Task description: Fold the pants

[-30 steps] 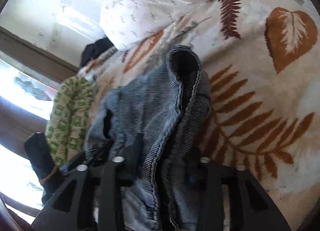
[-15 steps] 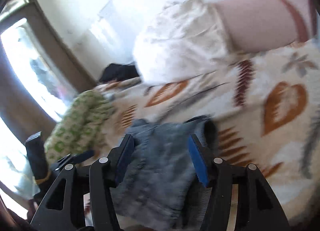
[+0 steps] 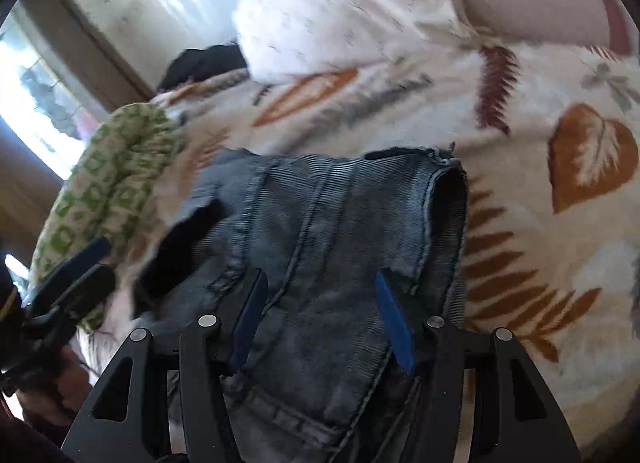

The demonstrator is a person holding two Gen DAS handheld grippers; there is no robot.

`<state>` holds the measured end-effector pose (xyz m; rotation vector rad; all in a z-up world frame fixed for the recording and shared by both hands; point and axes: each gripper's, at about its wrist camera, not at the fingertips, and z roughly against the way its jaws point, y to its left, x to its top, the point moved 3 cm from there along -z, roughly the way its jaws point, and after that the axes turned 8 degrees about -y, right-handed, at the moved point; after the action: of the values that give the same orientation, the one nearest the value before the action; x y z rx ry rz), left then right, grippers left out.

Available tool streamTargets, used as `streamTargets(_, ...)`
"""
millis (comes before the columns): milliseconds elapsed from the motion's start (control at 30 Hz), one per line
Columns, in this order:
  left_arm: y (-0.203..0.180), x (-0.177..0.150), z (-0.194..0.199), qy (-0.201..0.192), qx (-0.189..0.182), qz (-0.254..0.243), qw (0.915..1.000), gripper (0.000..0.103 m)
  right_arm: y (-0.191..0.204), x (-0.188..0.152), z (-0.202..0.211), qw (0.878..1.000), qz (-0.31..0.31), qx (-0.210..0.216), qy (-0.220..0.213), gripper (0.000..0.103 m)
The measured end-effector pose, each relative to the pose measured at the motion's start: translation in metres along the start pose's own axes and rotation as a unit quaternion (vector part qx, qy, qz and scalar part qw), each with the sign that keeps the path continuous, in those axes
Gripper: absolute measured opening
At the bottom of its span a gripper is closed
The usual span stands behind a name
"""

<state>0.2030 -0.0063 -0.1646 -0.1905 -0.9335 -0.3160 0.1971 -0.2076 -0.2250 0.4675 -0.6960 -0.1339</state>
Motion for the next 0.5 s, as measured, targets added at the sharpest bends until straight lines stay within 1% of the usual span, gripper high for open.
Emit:
streamTargets(100, 0.011, -0.013, -0.016, 0.036, 0.022, 0.008, 0.9991, 0.081, -0.008, -0.003, -0.013, 1.000, 0.004, -0.010, 0.018, 0.052)
streamTargets(167, 0.013, -0.018, -0.019, 0.038, 0.031, 0.004, 0.9988, 0.081, -0.008, -0.003, -0.014, 1.000, 0.010, -0.014, 0.016, 0.052)
streamTargets(200, 0.011, -0.019, -0.019, 0.036, 0.034, -0.004, 0.9988, 0.082, -0.007, -0.003, -0.014, 1.000, 0.015, -0.016, 0.016, 0.052)
streamTargets(300, -0.008, -0.026, -0.027, 0.030, 0.061, -0.070, 0.9952, 0.082, -0.010, -0.004, -0.014, 1.000, 0.011, -0.013, 0.014, 0.053)
streamTargets(333, -0.012, -0.030, -0.031, 0.033, 0.065, -0.080, 0.9942, 0.082, -0.010, -0.003, -0.014, 1.000, 0.008, -0.011, 0.015, 0.053)
streamTargets(400, -0.015, -0.037, -0.039, 0.035, 0.076, -0.082, 0.9931, 0.082, -0.010, -0.001, -0.007, 1.000, -0.003, -0.007, 0.012, 0.054)
streamTargets(467, -0.012, -0.036, -0.041, 0.037, 0.074, -0.068, 0.9943, 0.082, -0.009, 0.001, 0.004, 1.000, -0.020, 0.000, 0.007, 0.058)
streamTargets(500, -0.009, -0.034, -0.041, 0.042, 0.070, -0.060, 0.9949, 0.083, -0.009, 0.001, 0.013, 1.000, -0.023, 0.001, 0.000, 0.058)
